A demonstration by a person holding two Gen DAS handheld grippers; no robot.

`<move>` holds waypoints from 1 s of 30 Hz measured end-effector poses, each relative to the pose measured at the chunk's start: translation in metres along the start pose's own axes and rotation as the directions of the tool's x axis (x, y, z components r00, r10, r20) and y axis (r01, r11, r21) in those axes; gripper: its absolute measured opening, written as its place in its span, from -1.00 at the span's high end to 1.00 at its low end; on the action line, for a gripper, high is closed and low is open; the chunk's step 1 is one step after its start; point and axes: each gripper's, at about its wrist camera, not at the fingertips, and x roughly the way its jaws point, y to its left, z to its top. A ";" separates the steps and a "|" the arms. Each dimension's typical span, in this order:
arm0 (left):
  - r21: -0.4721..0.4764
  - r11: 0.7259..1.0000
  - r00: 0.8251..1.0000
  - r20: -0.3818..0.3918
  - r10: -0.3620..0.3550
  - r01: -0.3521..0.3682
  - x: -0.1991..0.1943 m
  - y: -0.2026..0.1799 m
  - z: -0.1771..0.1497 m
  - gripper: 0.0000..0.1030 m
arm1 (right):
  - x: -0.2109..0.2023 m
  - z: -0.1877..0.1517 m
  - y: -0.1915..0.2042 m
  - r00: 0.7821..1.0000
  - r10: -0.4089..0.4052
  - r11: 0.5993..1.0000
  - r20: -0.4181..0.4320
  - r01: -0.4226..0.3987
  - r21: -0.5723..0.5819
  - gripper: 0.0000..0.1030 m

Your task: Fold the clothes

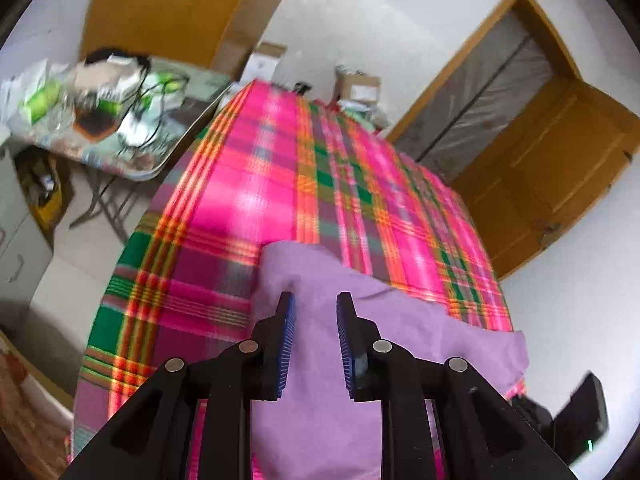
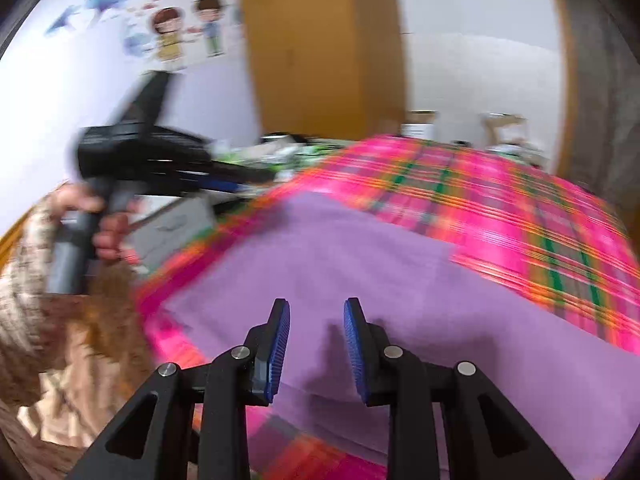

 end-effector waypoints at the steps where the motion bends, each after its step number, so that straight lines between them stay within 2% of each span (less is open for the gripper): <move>1: 0.000 1.000 1.000 -0.007 -0.013 0.013 0.000 -0.005 -0.002 0.58 | -0.006 -0.005 -0.016 0.999 -0.046 0.999 -0.004 0.046 0.028 0.45; 5: 0.029 0.998 0.998 -0.045 -0.055 0.056 0.007 -0.034 -0.014 0.58 | -0.023 -0.026 -0.079 0.975 -0.219 0.965 -0.041 0.223 0.135 0.45; 8: 0.028 0.995 0.991 -0.087 -0.098 0.101 0.023 -0.055 -0.026 0.58 | -0.034 -0.044 -0.125 0.935 -0.344 0.910 -0.086 0.355 0.213 0.45; 10: 0.033 0.989 0.983 -0.115 -0.140 0.145 0.036 -0.069 -0.033 0.58 | -0.039 -0.053 -0.145 0.916 -0.383 0.882 -0.118 0.401 0.246 0.45; 15: 0.060 0.980 0.963 -0.207 -0.173 0.189 0.077 -0.111 -0.055 0.58 | -0.059 -0.082 -0.185 0.855 -0.485 0.814 -0.184 0.518 0.262 0.45; 16: 0.067 0.977 0.957 -0.225 -0.183 0.203 0.084 -0.120 -0.059 0.58 | -0.065 -0.091 -0.193 0.844 -0.501 0.798 -0.193 0.537 0.273 0.45; 18: 0.091 0.970 0.946 -0.257 -0.197 0.227 0.097 -0.137 -0.064 0.58 | -0.081 -0.103 -0.205 0.834 -0.517 0.779 -0.192 0.551 0.300 0.45; 22: 0.150 0.954 0.932 -0.295 -0.209 0.261 0.115 -0.171 -0.074 0.58 | -0.108 -0.124 -0.233 0.782 -0.585 0.714 -0.215 0.622 0.322 0.45; 25: 0.180 0.943 0.916 -0.343 -0.207 0.280 0.134 -0.190 -0.083 0.58 | -0.126 -0.135 -0.251 0.768 -0.598 0.681 -0.228 0.638 0.361 0.45; 27: 0.192 0.937 0.905 -0.373 -0.206 0.292 0.145 -0.201 -0.091 0.58 | -0.133 -0.140 -0.258 0.729 -0.636 0.643 -0.254 0.682 0.347 0.45; 28: 0.199 0.931 0.895 -0.392 -0.211 0.306 0.151 -0.207 -0.095 0.58 | -0.135 -0.142 -0.262 0.718 -0.645 0.632 -0.262 0.694 0.347 0.45; 30: 0.201 0.922 0.880 -0.419 -0.225 0.331 0.159 -0.217 -0.101 0.58 | -0.140 -0.144 -0.270 0.724 -0.636 0.626 -0.267 0.686 0.372 0.45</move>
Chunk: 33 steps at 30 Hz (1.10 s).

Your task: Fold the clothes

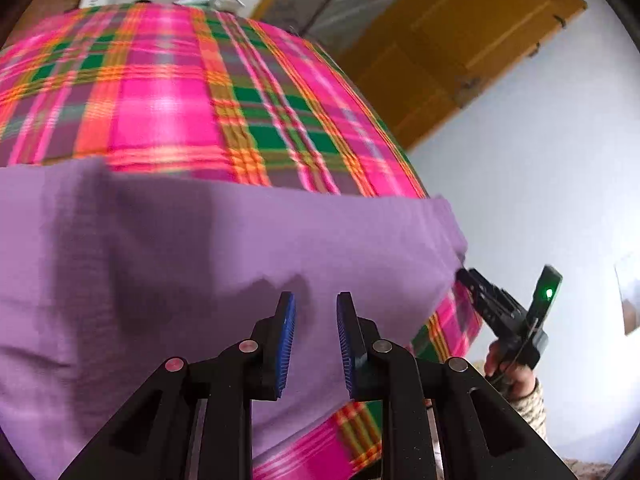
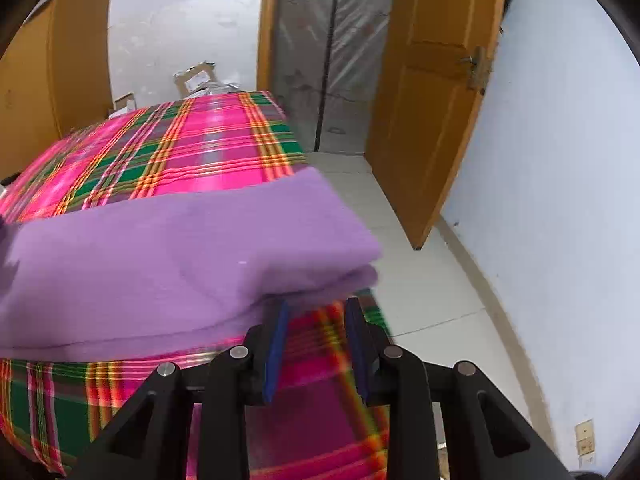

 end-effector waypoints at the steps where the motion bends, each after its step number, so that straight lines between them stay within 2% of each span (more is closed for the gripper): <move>1: 0.005 1.000 1.000 -0.014 -0.009 0.009 0.006 -0.003 0.000 0.58 | 0.000 0.001 -0.006 1.000 -0.004 1.000 0.000 0.004 0.012 0.45; 3: 0.021 1.000 1.000 -0.030 -0.009 0.010 0.015 -0.009 -0.001 0.58 | -0.002 0.002 -0.016 1.000 -0.012 0.999 0.005 0.012 0.035 0.45; 10: 0.060 0.998 0.998 -0.068 -0.008 0.012 0.037 -0.023 -0.004 0.58 | -0.005 0.009 -0.054 0.990 0.134 0.967 0.046 -0.141 0.211 0.43; 15: 0.078 0.997 0.996 -0.087 0.000 0.007 0.046 -0.027 -0.007 0.58 | 0.009 0.019 -0.064 0.976 0.213 0.937 0.044 -0.217 0.273 0.43; 17: 0.072 0.997 0.996 -0.086 -0.004 0.011 0.047 -0.027 -0.006 0.58 | 0.016 0.020 -0.064 0.973 0.229 0.931 0.032 -0.228 0.284 0.43; 18: 0.068 0.998 0.996 -0.087 -0.007 0.013 0.048 -0.027 -0.006 0.58 | 0.019 0.021 -0.064 0.971 0.237 0.929 0.017 -0.232 0.288 0.49; 19: 0.064 0.998 0.996 -0.087 -0.011 0.016 0.048 -0.026 -0.005 0.58 | 0.021 0.021 -0.063 0.970 0.243 0.928 0.009 -0.235 0.288 0.57; 20: 0.060 0.998 0.996 -0.087 -0.014 0.019 0.048 -0.026 -0.005 0.58 | 0.020 0.021 -0.062 0.971 0.238 0.931 0.014 -0.233 0.280 0.79; 21: 0.056 0.998 0.996 -0.086 -0.017 0.022 0.048 -0.025 -0.005 0.56 | 0.019 0.021 -0.061 0.974 0.227 0.937 0.026 -0.226 0.267 0.87; 25: 0.061 0.998 0.996 -0.087 -0.018 0.023 0.049 -0.026 -0.005 0.56 | 0.016 0.023 -0.064 0.980 0.190 0.949 0.055 -0.197 0.246 0.92; 30: 0.064 0.998 0.996 -0.084 -0.013 0.019 0.048 -0.027 -0.006 0.56 | 0.025 0.019 -0.071 0.977 0.213 0.932 0.010 -0.206 0.297 0.89; 33: 0.065 0.998 0.996 -0.083 -0.010 0.015 0.048 -0.027 -0.006 0.56 | 0.023 0.016 -0.083 0.973 0.230 0.899 0.015 -0.218 0.379 0.79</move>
